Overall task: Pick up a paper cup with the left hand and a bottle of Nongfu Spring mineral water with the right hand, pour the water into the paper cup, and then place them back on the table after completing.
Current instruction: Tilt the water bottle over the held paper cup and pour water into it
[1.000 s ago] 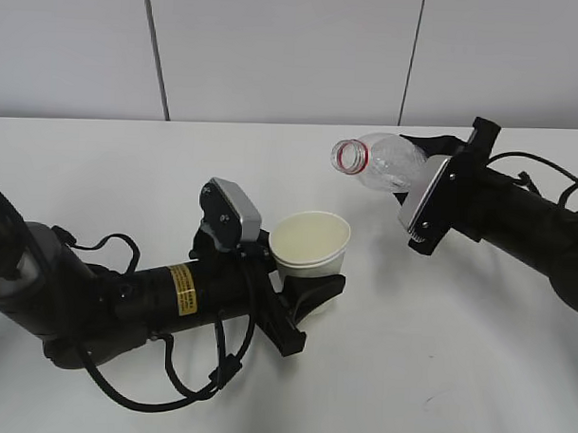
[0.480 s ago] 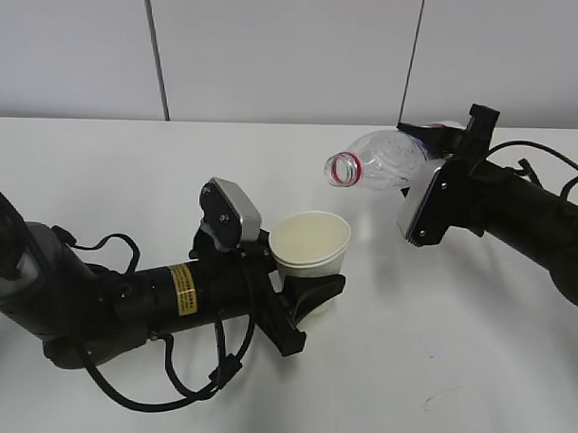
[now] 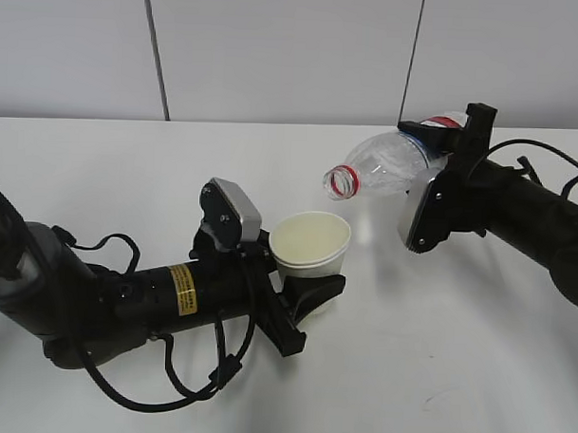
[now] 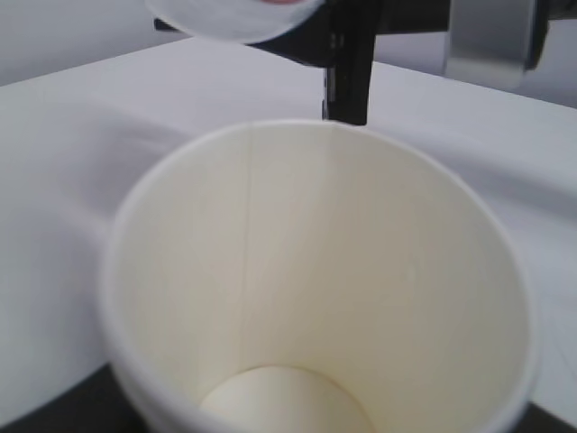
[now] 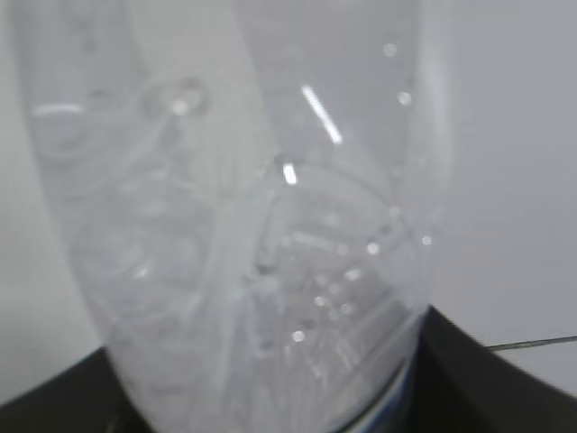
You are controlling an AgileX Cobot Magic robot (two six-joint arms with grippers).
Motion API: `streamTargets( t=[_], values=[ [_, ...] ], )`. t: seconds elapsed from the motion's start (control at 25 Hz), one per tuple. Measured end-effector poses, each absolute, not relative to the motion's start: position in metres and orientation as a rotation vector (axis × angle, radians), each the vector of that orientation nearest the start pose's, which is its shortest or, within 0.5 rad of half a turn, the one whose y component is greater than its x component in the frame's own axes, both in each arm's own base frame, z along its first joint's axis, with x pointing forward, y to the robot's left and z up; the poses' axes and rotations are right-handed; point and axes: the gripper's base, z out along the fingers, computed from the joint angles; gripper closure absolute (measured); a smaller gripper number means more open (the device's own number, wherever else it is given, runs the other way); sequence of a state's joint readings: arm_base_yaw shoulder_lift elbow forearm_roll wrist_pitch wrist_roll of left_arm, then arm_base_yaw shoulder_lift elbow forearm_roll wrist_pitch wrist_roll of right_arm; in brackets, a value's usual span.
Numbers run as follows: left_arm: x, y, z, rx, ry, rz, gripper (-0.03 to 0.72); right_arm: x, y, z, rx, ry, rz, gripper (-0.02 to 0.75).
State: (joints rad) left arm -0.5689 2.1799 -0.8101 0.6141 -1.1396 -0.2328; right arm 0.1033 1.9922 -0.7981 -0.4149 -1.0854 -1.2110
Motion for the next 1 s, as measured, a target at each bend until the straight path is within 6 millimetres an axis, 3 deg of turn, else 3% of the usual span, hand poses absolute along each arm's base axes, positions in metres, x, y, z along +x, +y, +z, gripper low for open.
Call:
streamTargets(
  t=[1.0],
  values=[
    [0.2777, -0.2351, 0.0808, 0.950, 1.584, -0.862, 0.299, 0.3622, 0.0702, 0.1454, -1.415, 0.919, -0.802, 0.344]
  ],
)
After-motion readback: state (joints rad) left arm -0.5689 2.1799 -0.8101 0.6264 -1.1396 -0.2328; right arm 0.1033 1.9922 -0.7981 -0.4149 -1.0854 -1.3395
